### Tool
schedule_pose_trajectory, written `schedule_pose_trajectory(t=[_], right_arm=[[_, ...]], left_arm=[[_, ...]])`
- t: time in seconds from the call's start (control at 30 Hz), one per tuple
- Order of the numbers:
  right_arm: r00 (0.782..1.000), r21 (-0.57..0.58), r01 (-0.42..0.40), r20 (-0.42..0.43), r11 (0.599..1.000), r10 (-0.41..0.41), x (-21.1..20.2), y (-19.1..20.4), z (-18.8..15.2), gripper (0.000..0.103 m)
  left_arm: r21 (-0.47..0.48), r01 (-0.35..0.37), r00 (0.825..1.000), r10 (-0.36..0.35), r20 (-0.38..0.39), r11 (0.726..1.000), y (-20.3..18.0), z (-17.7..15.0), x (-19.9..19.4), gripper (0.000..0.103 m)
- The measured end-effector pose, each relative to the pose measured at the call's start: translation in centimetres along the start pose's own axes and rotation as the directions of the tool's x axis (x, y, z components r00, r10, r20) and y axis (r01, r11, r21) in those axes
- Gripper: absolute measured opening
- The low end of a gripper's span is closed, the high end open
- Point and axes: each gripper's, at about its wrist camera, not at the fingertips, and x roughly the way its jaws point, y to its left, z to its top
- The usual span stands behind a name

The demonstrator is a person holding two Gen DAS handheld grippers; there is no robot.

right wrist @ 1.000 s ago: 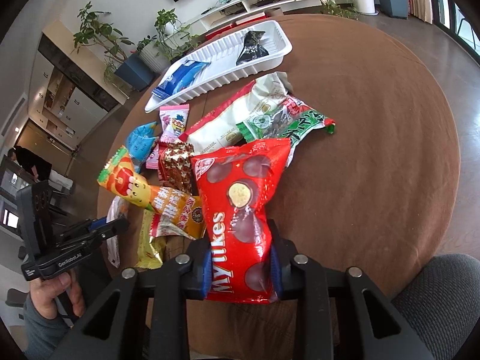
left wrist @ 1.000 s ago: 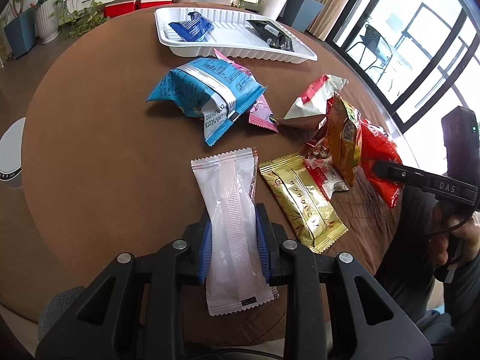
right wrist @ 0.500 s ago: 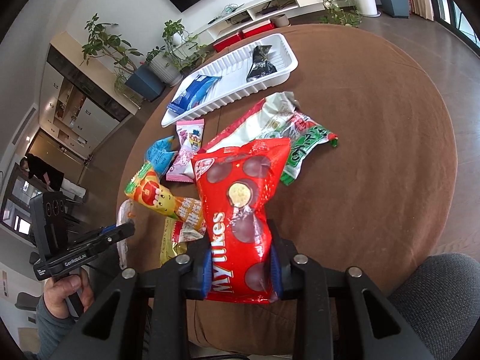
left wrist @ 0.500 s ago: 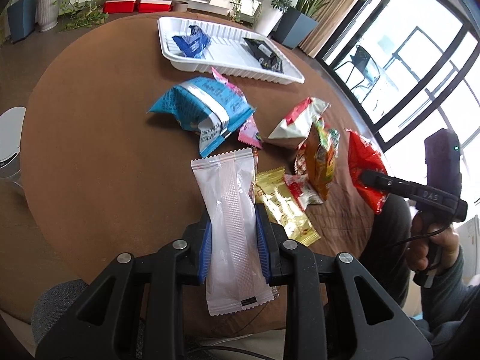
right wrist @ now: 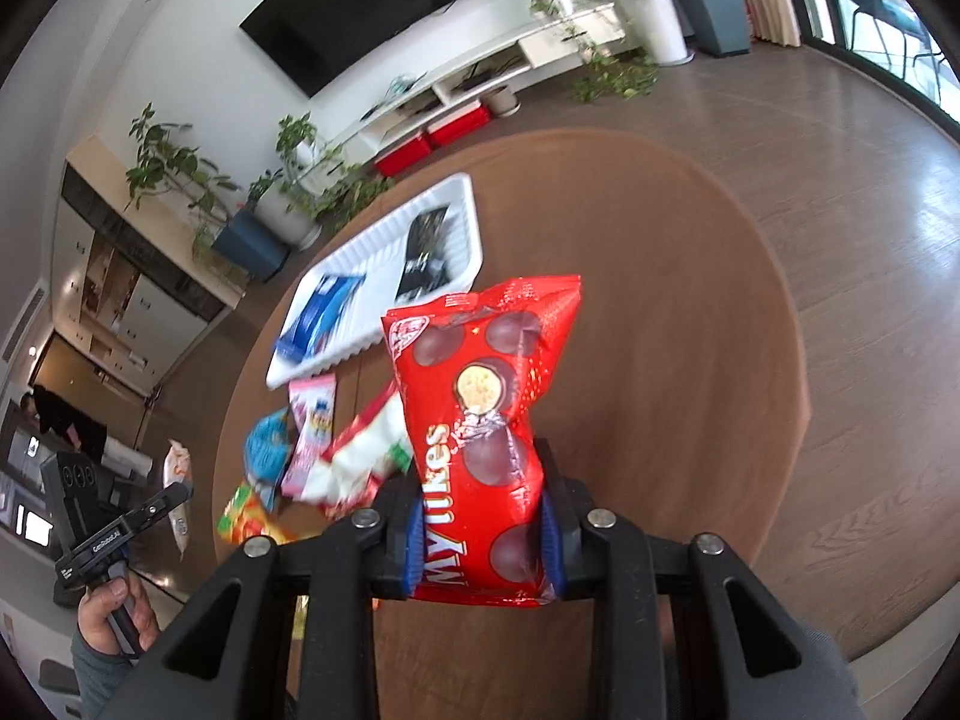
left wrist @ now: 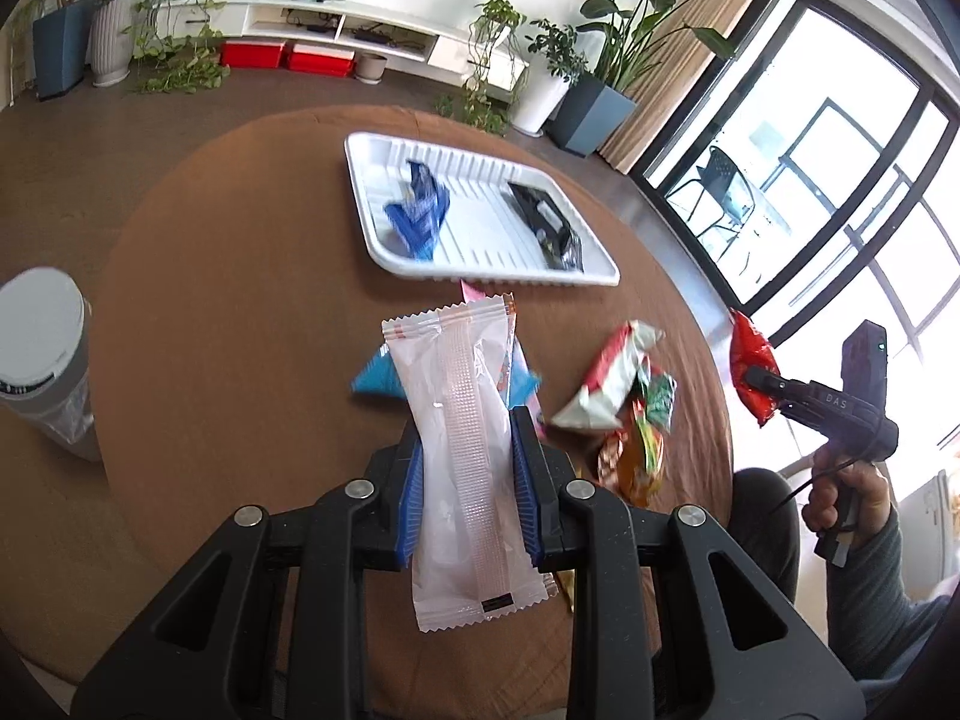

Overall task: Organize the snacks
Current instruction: 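Carry the white bar and red bag into the tray and open both tools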

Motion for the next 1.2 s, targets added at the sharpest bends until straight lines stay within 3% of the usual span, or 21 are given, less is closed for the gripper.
schedule_pose_trajectory(t=[0.17, 0.33, 0.5, 0.63, 0.73, 0.93, 1.2], right_arm=[[0.998, -0.017, 0.016, 0.062, 1.000, -0.015, -0.6, 0.2, 4.1, 0.032], [0.995, -0.088, -0.027, 0.098, 0.996, 0.035, 0.2, 3.4, 9.0, 0.032], [0.992, -0.207, -0.073, 0.086, 0.976, 0.092, 2.8, 8.6, 13.2, 0.032], [0.994, -0.273, -0.104, 0.015, 0.956, 0.113, 7.2, 12.4, 15.5, 0.032], [0.994, -0.296, -0.105, -0.050, 0.949, 0.095, 11.0, 13.9, 16.3, 0.032], [0.991, -0.320, -0.064, -0.135, 0.945, 0.021, 17.0, 14.8, 15.9, 0.032], [0.979, -0.323, -0.005, -0.195, 0.946, -0.061, 22.1, 13.9, 15.2, 0.032]], left_arm=[[0.041, -0.011, 1.000, 0.011, 0.021, 0.999, -0.2, 4.9, 0.2, 0.024], [0.078, -0.020, 0.999, 0.018, 0.026, 0.997, -0.6, 11.2, 2.2, 0.024], [0.117, -0.041, 0.999, 0.041, 0.008, 0.992, -1.1, 16.7, 5.7, 0.024], [0.118, -0.052, 0.998, 0.056, -0.029, 0.992, -0.6, 19.7, 9.4, 0.024], [0.122, -0.056, 0.997, 0.063, -0.054, 0.991, -0.4, 21.2, 12.0, 0.024], [0.157, -0.132, 0.983, 0.151, -0.109, 0.979, 0.9, 22.7, 16.5, 0.024], [0.174, -0.156, 0.970, 0.184, -0.162, 0.972, 2.5, 21.6, 20.3, 0.024]])
